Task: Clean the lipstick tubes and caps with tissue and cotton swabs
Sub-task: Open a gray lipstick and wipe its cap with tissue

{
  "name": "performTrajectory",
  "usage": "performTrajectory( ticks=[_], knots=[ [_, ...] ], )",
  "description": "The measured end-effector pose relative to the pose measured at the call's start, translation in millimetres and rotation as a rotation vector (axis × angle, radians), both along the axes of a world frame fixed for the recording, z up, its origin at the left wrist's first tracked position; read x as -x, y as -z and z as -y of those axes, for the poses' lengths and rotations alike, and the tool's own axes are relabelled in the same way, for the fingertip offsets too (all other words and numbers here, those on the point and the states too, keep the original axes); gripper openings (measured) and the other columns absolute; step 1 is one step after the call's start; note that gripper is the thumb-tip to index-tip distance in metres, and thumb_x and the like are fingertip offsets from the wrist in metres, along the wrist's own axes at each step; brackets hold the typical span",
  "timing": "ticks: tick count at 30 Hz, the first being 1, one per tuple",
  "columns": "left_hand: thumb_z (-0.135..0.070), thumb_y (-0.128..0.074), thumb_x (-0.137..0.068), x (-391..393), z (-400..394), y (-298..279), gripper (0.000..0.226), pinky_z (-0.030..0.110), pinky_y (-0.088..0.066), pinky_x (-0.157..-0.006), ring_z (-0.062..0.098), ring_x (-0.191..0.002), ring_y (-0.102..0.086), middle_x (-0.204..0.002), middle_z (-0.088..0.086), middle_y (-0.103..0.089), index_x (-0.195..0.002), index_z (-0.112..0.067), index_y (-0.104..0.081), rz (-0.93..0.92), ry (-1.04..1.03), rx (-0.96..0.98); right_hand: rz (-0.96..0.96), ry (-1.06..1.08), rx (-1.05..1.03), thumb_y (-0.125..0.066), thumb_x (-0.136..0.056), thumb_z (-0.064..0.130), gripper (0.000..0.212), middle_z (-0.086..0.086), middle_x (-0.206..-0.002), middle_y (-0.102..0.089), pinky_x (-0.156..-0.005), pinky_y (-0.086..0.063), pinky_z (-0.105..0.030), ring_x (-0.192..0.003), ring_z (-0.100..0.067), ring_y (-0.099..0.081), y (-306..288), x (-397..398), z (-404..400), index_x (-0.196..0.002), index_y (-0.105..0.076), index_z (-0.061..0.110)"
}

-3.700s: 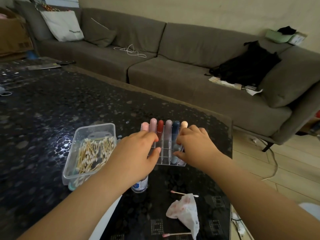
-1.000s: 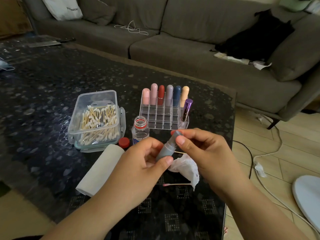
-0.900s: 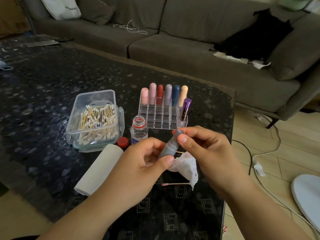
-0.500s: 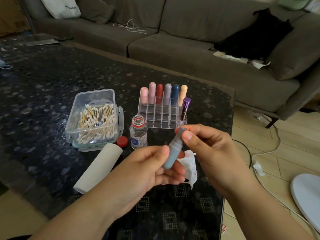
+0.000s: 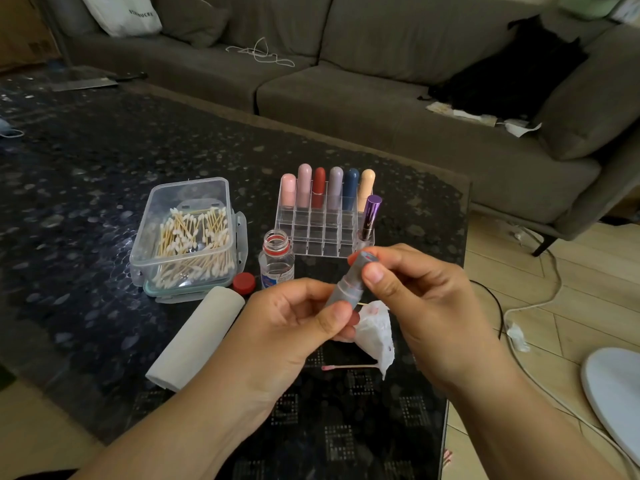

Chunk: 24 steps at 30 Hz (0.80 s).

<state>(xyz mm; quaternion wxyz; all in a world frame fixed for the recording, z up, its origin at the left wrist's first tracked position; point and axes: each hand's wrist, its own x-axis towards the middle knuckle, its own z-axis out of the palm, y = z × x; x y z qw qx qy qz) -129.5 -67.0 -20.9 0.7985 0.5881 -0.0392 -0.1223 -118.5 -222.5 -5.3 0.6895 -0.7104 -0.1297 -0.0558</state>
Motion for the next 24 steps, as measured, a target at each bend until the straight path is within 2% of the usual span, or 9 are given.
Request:
performTrajectory(
  ticks=[3, 7, 9, 11, 14, 16, 17, 20, 24],
  knots=[
    [-0.024, -0.069, -0.062, 0.5, 1.4, -1.4, 0.026, 0.018, -0.053, -0.066, 0.018, -0.071, -0.07, -0.074, 0.009, -0.073, -0.082, -0.009, -0.072, 0.044, -0.041, -0.018, 0.006, 0.009, 0.002, -0.064, -0.077, 0.025, 0.016, 0.005, -0.084, -0.07, -0.075, -0.049, -0.016, -0.085, -0.008, -0.067, -0.1, 0.2, -0.6, -0.089, -0.074, 0.025],
    [-0.019, -0.079, -0.07, 1.7, 3.4, 1.6, 0.013, 0.018, -0.054, -0.067, 0.019, -0.077, -0.072, -0.078, 0.005, -0.074, -0.079, -0.012, -0.074, 0.138, -0.084, -0.08, 0.011, 0.013, 0.013, -0.063, -0.078, 0.025, 0.018, 0.007, -0.086, -0.07, -0.075, -0.049, -0.014, -0.087, -0.006, -0.067, -2.0, 0.7, -2.2, -0.091, -0.074, 0.027],
    [-0.026, -0.073, -0.069, 1.5, 2.6, 5.0, 0.014, 0.019, -0.053, -0.069, 0.018, -0.077, -0.071, -0.078, 0.004, -0.074, -0.082, -0.019, -0.074, 0.157, -0.086, -0.118, 0.0, 0.011, 0.004, -0.062, -0.078, 0.025, 0.018, 0.006, -0.087, -0.071, -0.076, -0.049, -0.015, -0.087, -0.006, -0.067, -2.7, 1.0, -1.8, -0.091, -0.074, 0.028],
    [-0.036, -0.072, -0.071, 0.9, 2.7, 4.9, 0.023, 0.022, -0.054, -0.071, 0.019, -0.075, -0.069, -0.076, 0.006, -0.071, -0.085, -0.018, -0.073, 0.091, 0.013, -0.067, -0.02, 0.0, -0.03, -0.064, -0.079, 0.025, 0.016, 0.001, -0.088, -0.071, -0.075, -0.05, -0.016, -0.086, -0.008, -0.067, -3.8, 1.7, -0.6, -0.09, -0.076, 0.026],
    [-0.042, -0.053, -0.083, 0.5, 5.8, 1.6, 0.043, 0.03, -0.053, -0.067, 0.021, -0.068, -0.061, -0.072, 0.013, -0.063, -0.1, -0.005, -0.068, -0.119, 0.214, 0.177, -0.066, -0.033, -0.119, -0.066, -0.083, 0.02, 0.012, -0.003, -0.079, -0.071, -0.067, -0.052, -0.018, -0.069, -0.011, -0.066, -4.5, 3.1, -0.1, -0.087, -0.076, 0.017],
    [-0.04, -0.047, -0.085, -0.1, 5.7, 0.9, 0.041, 0.028, -0.05, -0.061, 0.017, -0.059, -0.053, -0.065, 0.009, -0.055, -0.09, -0.009, -0.073, -0.177, 0.26, 0.247, -0.098, -0.059, -0.124, -0.066, -0.083, 0.022, 0.013, -0.004, -0.071, -0.069, -0.066, -0.054, -0.026, -0.059, -0.013, -0.064, -3.3, 3.5, 0.4, -0.089, -0.075, 0.014],
    [-0.039, -0.048, -0.084, -0.6, 4.7, 1.0, 0.038, 0.027, -0.049, -0.059, 0.016, -0.056, -0.049, -0.062, 0.007, -0.051, -0.084, -0.011, -0.074, -0.192, 0.273, 0.268, -0.101, -0.056, -0.098, -0.065, -0.082, 0.025, 0.016, -0.003, -0.071, -0.069, -0.069, -0.054, -0.029, -0.063, -0.015, -0.064, -2.5, 3.3, 1.1, -0.09, -0.074, 0.015],
    [-0.039, -0.053, -0.082, -2.2, 1.8, 0.9, 0.035, 0.025, -0.047, -0.056, 0.013, -0.052, -0.042, -0.059, 0.002, -0.044, -0.081, -0.01, -0.073, -0.228, 0.321, 0.313, -0.101, -0.039, -0.057, -0.062, -0.078, 0.029, 0.019, 0.0, -0.08, -0.072, -0.077, -0.051, -0.021, -0.079, -0.011, -0.066, -1.5, 1.1, 3.6, -0.091, -0.075, 0.022],
    [-0.039, -0.055, -0.08, -3.0, 0.8, 1.6, 0.036, 0.025, -0.046, -0.056, 0.012, -0.052, -0.041, -0.059, 0.002, -0.044, -0.081, -0.008, -0.073, -0.249, 0.355, 0.326, -0.104, -0.046, -0.056, -0.063, -0.078, 0.027, 0.02, -0.001, -0.085, -0.073, -0.079, -0.05, -0.02, -0.084, -0.01, -0.066, -1.3, 0.4, 4.3, -0.092, -0.076, 0.024]
  ],
)
